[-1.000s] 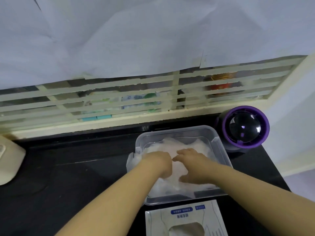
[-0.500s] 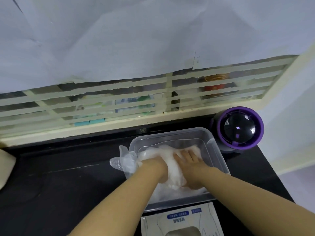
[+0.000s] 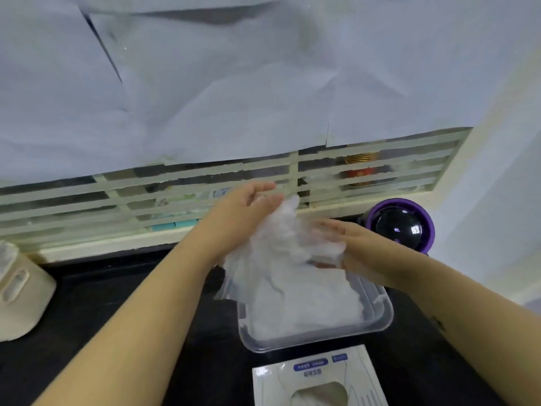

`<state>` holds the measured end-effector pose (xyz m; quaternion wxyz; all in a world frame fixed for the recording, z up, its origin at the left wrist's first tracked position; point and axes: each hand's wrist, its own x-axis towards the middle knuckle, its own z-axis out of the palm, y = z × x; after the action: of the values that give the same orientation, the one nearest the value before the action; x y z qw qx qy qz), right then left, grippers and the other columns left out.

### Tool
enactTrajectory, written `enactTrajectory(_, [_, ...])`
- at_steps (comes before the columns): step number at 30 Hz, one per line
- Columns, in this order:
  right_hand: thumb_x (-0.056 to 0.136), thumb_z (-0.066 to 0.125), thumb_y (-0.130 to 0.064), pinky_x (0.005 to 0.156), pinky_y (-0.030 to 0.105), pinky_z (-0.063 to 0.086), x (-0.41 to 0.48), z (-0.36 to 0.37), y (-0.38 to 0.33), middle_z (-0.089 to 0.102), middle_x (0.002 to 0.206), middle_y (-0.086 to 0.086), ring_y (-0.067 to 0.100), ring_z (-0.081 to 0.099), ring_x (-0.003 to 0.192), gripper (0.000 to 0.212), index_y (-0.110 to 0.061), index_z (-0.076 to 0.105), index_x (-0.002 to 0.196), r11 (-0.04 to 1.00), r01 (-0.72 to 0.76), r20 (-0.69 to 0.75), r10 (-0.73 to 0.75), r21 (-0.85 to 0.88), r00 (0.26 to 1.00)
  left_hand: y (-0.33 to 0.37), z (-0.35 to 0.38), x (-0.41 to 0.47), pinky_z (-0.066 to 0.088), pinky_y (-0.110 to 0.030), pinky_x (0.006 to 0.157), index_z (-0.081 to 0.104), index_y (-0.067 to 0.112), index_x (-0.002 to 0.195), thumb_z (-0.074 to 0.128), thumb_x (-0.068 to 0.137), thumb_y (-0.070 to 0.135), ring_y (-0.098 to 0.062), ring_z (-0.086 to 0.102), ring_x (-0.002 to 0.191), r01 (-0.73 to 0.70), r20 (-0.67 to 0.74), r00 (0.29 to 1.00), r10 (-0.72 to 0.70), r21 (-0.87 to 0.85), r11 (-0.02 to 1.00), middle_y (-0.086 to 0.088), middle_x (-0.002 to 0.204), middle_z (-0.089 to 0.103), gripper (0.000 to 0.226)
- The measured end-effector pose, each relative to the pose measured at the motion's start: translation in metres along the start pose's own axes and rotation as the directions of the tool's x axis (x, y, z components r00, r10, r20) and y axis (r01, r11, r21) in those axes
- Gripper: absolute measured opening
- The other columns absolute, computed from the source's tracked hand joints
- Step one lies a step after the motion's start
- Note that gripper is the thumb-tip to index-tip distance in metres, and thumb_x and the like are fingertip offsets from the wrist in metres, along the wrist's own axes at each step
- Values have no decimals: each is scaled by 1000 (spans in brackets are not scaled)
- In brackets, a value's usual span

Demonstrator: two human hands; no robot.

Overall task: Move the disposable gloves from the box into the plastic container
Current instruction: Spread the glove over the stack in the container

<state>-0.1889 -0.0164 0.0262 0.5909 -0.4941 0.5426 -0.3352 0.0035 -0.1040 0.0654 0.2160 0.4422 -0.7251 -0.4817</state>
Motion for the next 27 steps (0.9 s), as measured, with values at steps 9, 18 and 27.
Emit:
enactTrajectory(9, [83, 61, -53, 104, 47, 44, -17, 36, -16, 61, 127, 1, 25, 55, 122, 54, -25, 52, 129, 945, 52, -112, -16, 324, 994, 2, 6, -15, 56, -31, 65, 75, 16, 94, 53, 95, 53, -22, 69, 77, 189, 139, 980, -142, -874, 448, -7, 90, 72, 43])
enactTrajectory(18, [89, 65, -23, 99, 46, 48, -27, 54, -20, 58, 122, -1, 24, 58, 110, 36, -27, 56, 123, 992, 113, -552, -65, 53, 831, 0, 11, -31, 60, -34, 74, 74, 13, 92, 41, 84, 71, -17, 69, 73, 131, 133, 991, 0, -975, 177, -5, 82, 70, 67])
enactTrajectory(27, [71, 78, -46, 92, 6, 19, -52, 61, -41, 26, 127, -33, -12, 26, 117, 84, -42, 30, 140, 700, 177, -285, -490, -692, 824, 6, 25, -26, 60, -40, 73, 61, 5, 115, 55, 98, 24, -27, 71, 77, 110, 67, 988, -141, -939, 327, -15, 88, 72, 27])
